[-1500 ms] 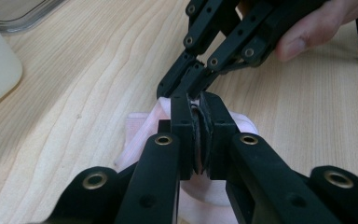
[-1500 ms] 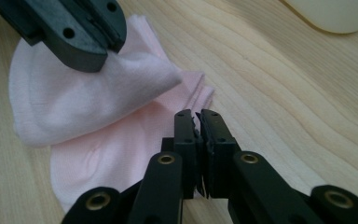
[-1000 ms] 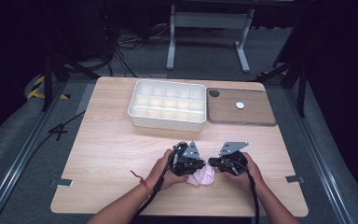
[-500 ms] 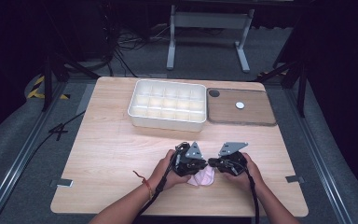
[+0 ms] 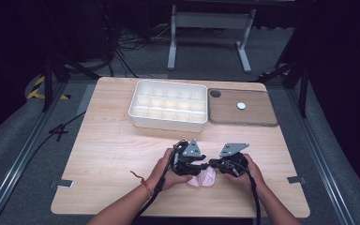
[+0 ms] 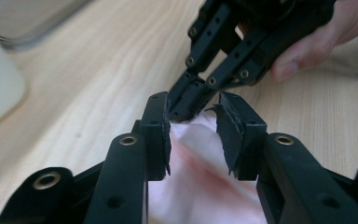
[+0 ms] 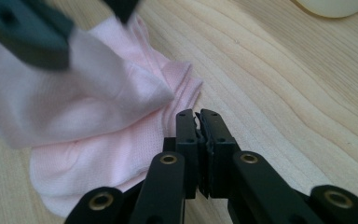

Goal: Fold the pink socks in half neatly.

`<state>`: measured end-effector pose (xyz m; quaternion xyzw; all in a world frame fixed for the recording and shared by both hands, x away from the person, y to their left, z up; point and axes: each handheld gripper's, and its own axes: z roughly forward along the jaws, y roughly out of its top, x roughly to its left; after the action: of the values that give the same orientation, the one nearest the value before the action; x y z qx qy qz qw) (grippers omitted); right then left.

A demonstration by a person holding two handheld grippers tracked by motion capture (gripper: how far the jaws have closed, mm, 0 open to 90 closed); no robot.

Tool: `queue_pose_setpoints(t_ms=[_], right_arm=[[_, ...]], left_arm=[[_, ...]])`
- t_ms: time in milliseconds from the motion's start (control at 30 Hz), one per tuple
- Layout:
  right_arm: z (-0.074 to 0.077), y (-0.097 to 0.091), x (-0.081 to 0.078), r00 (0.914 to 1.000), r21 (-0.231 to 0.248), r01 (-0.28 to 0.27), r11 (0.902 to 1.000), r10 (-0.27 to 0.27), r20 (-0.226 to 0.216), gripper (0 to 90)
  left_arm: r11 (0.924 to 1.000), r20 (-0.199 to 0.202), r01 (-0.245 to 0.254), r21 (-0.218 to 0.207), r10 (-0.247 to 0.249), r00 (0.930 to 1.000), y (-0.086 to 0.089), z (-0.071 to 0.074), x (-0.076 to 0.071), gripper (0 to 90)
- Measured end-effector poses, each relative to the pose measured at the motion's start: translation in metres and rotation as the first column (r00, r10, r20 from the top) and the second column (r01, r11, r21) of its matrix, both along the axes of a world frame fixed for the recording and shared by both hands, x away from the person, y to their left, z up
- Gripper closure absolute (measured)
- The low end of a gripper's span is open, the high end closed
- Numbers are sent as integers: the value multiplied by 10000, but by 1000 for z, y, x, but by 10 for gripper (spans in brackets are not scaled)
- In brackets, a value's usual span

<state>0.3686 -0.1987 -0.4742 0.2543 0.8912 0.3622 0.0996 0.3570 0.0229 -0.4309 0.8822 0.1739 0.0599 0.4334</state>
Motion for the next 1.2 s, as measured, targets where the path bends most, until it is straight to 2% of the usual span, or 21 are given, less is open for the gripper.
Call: queue_pose_setpoints(t_ms=[100,233,267,300,367,433,500,533,567,667,767,900,967,1033,1133,1200], right_arm=[[0,0,0,10000,-5,4,10000,-4,-3,866],[0,-1,0,10000,-20,44,10000,-44,17,857],[2,-2,0,10000,46,82,10000,-82,52,858],[2,-2,0,10000,46,82,10000,-82,52,858],[9,-6,0,9995,257,177,9995,-183,247,857],[12,-8,-1,9992,328,234,9992,-244,310,857],[20,-11,-3,9979,517,311,9982,-340,548,857],[26,-13,-6,9976,777,255,9967,-304,622,857],[26,-13,-6,9976,777,255,9967,-304,622,857],[39,-8,-19,9954,986,-205,9949,111,954,857],[42,-4,-25,9939,991,-470,9940,366,1043,857],[41,4,-32,9916,776,-853,9933,770,1036,854],[40,7,-34,9902,489,-952,9943,895,1070,849],[40,10,-37,9861,389,-1099,9932,1041,1293,848],[50,12,-44,9790,655,-1263,9898,1138,1691,852],[56,14,-48,9763,846,-1446,9859,1282,1745,853]], left_arm=[[9999,85,-14,-173,16,10000,8,7,-2,662],[9998,152,171,45,-172,9997,22,8,-6,698],[9987,125,360,371,-365,9993,27,4,-9,716],[9987,125,360,371,-365,9993,27,4,-9,721],[9942,15,634,868,-637,9980,30,-9,-14,728],[9927,-39,663,1009,-663,9978,31,-14,-16,730],[9901,-110,761,1176,-753,9971,31,-20,-17,730],[9882,-181,772,1323,-755,9970,29,-27,-19,731],[9882,-181,772,1323,-755,9970,29,-27,-19,729],[9857,-217,829,1470,-805,9965,26,-33,-19,725],[9851,-223,785,1530,-759,9969,24,-36,-20,717],[9822,-55,814,1695,-817,9966,23,-38,-21,716],[9827,-80,726,1704,-723,9973,22,-38,-22,713],[9815,91,734,1770,-762,9971,21,-38,-23,713],[9793,215,648,1920,-702,9973,20,-38,-25,711],[9811,49,684,1811,-704,9975,21,-39,-22,711]])
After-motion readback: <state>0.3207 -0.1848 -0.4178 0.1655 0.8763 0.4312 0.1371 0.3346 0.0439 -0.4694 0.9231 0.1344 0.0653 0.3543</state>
